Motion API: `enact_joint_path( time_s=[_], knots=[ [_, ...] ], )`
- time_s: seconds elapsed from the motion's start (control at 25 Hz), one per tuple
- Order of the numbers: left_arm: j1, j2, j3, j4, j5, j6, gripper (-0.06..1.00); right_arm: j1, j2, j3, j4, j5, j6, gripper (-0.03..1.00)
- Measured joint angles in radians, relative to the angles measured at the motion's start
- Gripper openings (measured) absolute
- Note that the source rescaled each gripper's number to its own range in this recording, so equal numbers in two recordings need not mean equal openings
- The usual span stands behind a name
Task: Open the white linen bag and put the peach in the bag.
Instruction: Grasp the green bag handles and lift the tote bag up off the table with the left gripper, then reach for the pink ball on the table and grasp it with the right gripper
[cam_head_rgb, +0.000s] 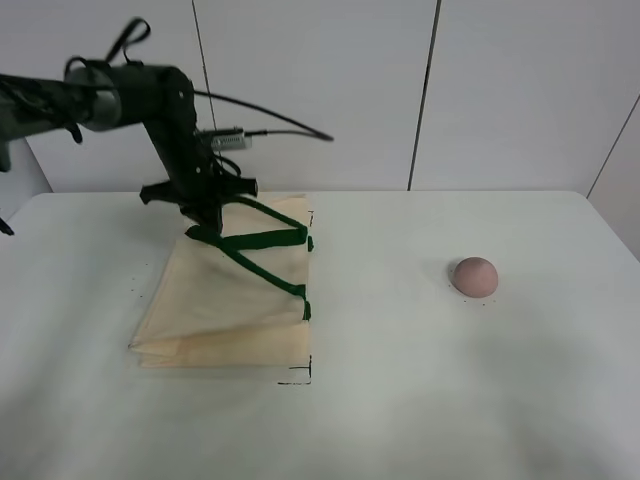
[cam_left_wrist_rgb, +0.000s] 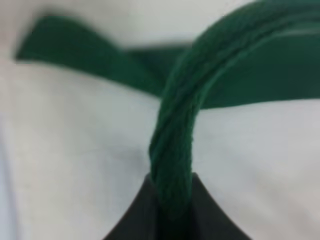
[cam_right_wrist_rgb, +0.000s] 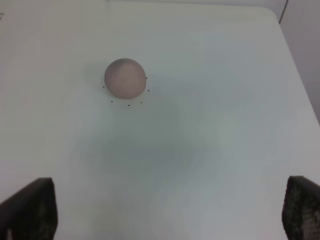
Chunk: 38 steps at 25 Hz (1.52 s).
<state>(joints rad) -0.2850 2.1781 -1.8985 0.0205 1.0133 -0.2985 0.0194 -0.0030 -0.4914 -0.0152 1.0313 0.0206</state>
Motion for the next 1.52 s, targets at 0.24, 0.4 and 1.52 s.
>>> enact_joint_path(
  time_s=[0.24, 0.4, 1.52],
  knots=[
    [0.000, -0.159, -0.145, 0.000, 0.082, 0.085, 0.00, 0.000, 0.000, 0.000, 0.000, 0.000, 0.000, 1.00],
    [0.000, -0.207, -0.249, -0.006, 0.150, 0.128, 0.00, 0.000, 0.000, 0.000, 0.000, 0.000, 0.000, 1.00],
    [0.000, -0.265, -0.315, -0.072, 0.169, 0.186, 0.00, 0.000, 1.408, -0.492, 0.040, -0.292, -0.070, 1.00]
  ],
)
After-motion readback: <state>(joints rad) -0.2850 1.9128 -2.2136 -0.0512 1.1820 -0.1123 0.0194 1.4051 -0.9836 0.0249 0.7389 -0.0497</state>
